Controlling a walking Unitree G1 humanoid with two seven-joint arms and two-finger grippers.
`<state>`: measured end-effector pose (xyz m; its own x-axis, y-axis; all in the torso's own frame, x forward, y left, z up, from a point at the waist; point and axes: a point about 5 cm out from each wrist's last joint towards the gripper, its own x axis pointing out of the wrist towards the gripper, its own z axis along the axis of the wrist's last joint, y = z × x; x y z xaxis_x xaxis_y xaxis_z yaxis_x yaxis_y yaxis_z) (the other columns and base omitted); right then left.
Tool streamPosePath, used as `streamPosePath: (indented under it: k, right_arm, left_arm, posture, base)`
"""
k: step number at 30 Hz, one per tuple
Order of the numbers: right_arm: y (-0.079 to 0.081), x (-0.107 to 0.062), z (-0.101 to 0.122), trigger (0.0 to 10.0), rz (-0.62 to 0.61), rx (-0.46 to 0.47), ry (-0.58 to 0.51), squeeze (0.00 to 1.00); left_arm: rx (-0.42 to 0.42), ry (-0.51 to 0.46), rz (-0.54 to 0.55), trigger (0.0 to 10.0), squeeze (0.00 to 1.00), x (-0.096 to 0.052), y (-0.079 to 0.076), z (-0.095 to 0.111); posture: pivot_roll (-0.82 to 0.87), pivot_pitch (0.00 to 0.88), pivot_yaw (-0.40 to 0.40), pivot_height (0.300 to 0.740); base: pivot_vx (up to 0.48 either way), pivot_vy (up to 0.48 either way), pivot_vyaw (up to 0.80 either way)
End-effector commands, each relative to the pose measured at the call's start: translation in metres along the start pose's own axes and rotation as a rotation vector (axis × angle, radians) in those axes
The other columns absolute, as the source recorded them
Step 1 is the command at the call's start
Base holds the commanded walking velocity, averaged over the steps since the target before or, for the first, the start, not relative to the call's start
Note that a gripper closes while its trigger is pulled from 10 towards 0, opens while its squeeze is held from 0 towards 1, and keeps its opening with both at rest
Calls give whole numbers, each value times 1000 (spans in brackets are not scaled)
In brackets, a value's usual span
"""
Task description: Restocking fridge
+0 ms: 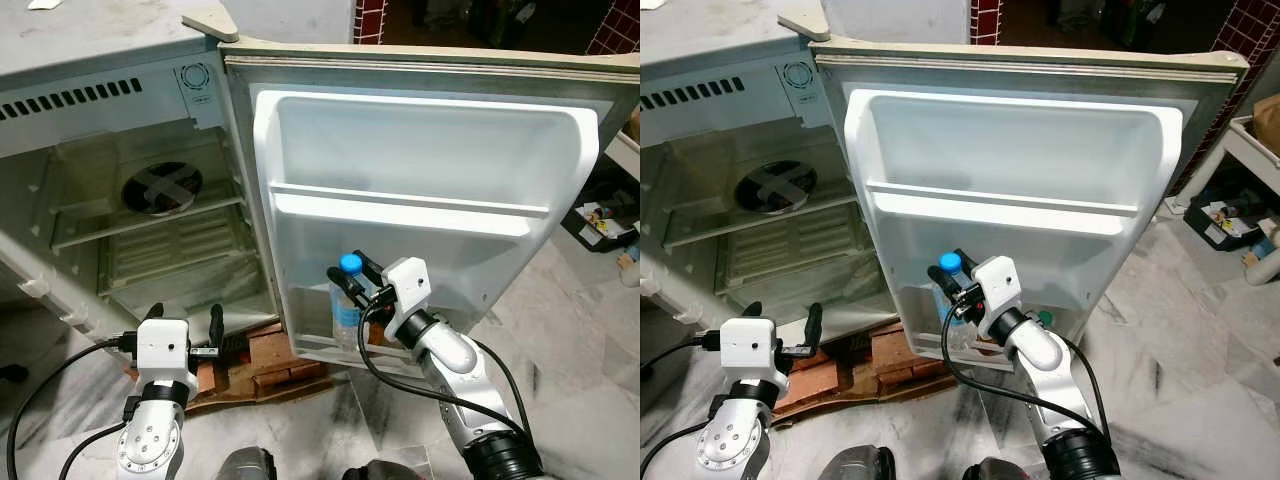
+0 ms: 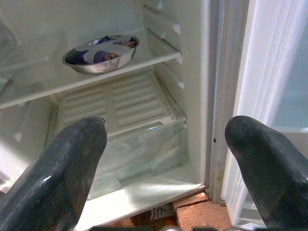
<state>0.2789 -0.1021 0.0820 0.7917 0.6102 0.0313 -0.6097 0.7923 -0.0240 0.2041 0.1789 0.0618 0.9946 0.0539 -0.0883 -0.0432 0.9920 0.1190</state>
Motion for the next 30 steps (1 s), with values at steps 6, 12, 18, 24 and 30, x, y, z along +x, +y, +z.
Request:
streamPosePath:
  k: [6,12,18,24,30]
  right_arm:
    - [1,2,4,10000,-3,5,-31,0]
    - [1,3,5,10000,-5,2,-40,0]
    - [1,4,4,10000,-10,-1,-36,0]
    - [3,7,3,10000,-15,-9,-33,0]
    - [5,11,0,10000,-57,8,-33,0]
  left_arm:
    - [32,-4,6,10000,0,-2,2,0]
    - [39,-8,8,10000,0,-1,2,1]
    - [45,-15,12,10000,0,1,3,2]
    - [76,10,89,10000,0,3,8,-1]
    - [26,30,73,10000,0,0,6,-3]
  posture:
    - [52,110,19,659]
    - [53,107,19,629]
    - [54,107,18,629]
    - [52,111,14,629]
    - [40,145,17,629]
  base:
    - [0,0,0]
    - [0,0,0]
    - [0,0,0]
    - [0,0,0]
    - [0,0,0]
